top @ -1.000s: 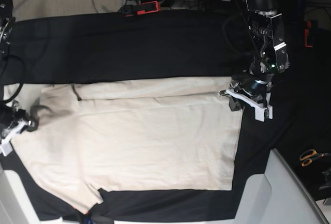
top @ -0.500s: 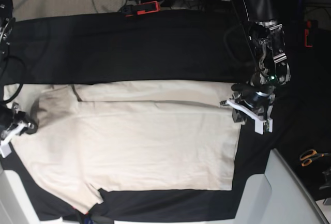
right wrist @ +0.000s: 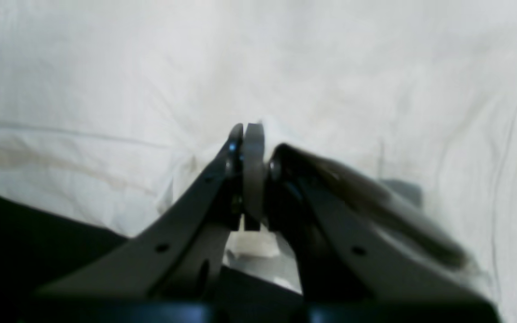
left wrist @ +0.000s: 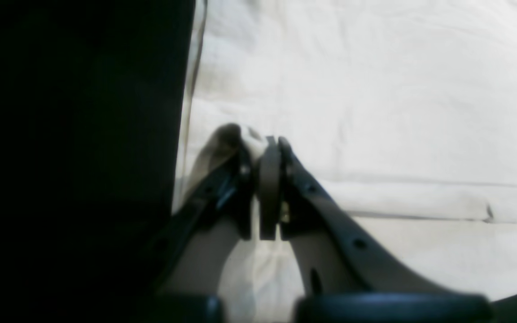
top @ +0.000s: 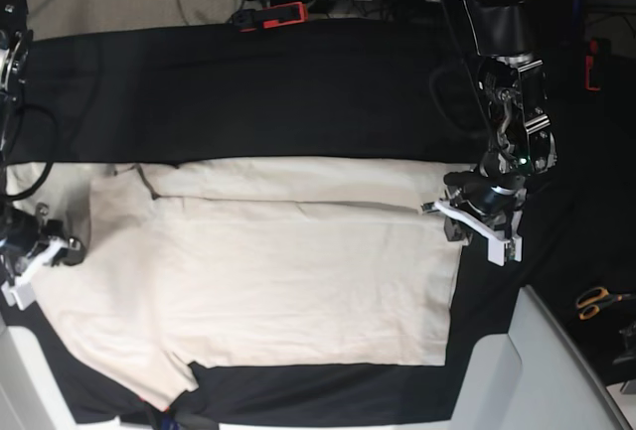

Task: Fold the T-shirt properly
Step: 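Lay the folded strip down, open both grippers and raise them, then lower both grippers onto the folded edge and grasp it, then drag the T-shirt toward the arms with both grippers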

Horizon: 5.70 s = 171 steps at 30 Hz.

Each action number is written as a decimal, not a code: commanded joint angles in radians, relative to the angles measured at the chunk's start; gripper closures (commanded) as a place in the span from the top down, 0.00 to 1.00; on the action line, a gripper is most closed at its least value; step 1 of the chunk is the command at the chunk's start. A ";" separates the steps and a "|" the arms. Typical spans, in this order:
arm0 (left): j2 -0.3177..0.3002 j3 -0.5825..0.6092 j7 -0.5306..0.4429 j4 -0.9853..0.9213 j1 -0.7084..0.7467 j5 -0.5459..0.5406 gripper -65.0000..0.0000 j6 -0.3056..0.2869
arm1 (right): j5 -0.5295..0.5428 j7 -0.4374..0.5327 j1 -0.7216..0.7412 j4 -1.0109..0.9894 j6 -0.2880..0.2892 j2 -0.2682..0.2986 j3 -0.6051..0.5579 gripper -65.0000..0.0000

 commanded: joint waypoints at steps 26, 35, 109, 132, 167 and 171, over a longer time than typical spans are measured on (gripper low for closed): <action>-0.037 -0.197 -0.022 0.250 -0.003 -0.016 0.49 -0.004 | 0.144 -0.053 -0.101 0.214 0.008 0.016 0.402 0.59; -0.011 -0.194 -0.028 0.435 0.353 -0.018 0.49 -0.004 | 0.183 -0.232 -0.304 0.314 -0.092 -0.145 0.850 0.60; 0.088 -0.289 -0.028 0.072 0.251 -0.280 0.46 -0.004 | 0.180 0.158 -0.161 -0.242 -0.088 -0.008 0.552 0.01; 0.064 -0.281 -0.030 -0.168 0.121 -0.514 0.46 -0.006 | 0.180 0.156 -0.161 -0.240 -0.049 -0.008 0.551 0.00; 0.032 -0.194 -0.021 -0.191 0.138 -0.498 0.00 -0.006 | 0.180 0.156 -0.182 -0.240 -0.040 0.018 0.559 0.00; 0.012 -0.192 -0.019 -0.086 0.204 -0.500 0.00 -0.006 | 0.180 0.156 -0.182 -0.240 -0.040 0.045 0.560 0.00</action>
